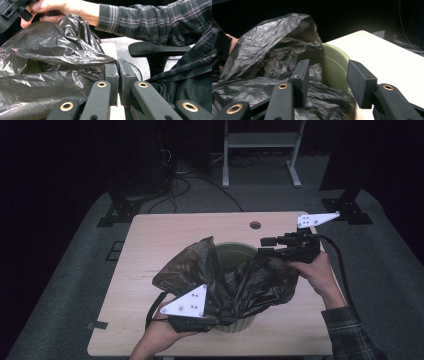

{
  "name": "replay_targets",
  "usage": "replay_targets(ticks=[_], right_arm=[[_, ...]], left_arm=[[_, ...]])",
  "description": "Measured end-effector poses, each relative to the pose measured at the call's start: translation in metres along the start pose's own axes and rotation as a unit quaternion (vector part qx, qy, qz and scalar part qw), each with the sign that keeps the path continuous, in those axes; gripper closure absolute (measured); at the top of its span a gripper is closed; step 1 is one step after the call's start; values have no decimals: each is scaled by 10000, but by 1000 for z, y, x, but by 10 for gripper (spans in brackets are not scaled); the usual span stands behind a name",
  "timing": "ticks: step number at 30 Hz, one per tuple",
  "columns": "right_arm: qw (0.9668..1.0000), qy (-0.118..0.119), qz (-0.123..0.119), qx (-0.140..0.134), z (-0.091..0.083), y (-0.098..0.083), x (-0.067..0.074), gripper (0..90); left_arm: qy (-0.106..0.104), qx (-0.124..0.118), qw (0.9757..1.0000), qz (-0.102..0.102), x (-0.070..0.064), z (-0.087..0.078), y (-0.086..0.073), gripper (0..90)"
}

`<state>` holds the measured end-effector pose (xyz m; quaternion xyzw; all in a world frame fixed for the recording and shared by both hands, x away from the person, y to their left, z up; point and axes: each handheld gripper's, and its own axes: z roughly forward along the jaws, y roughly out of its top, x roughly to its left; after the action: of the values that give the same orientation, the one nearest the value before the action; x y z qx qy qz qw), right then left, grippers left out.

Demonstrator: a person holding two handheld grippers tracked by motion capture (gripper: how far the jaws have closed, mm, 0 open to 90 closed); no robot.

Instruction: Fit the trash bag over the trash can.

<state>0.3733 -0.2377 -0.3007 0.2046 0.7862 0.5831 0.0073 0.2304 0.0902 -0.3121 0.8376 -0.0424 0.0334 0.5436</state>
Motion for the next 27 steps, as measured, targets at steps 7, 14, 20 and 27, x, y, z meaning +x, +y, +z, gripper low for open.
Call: replay_targets(ticks=[7,14,20,27], right_arm=[[9995,29,-229,209,14,10,9,504],[9992,-64,-376,116,7,27,14,491],[9989,-113,-420,186,1,28,16,490],[9993,-57,-282,244,-6,11,11,490]], left_arm=[[9,-23,10000,-62,5,1,-2,883],[-39,10,9998,-180,6,0,-7,890],[-128,169,9994,-277,1,-1,-16,890],[66,419,9980,-468,-1,-23,-36,890]])
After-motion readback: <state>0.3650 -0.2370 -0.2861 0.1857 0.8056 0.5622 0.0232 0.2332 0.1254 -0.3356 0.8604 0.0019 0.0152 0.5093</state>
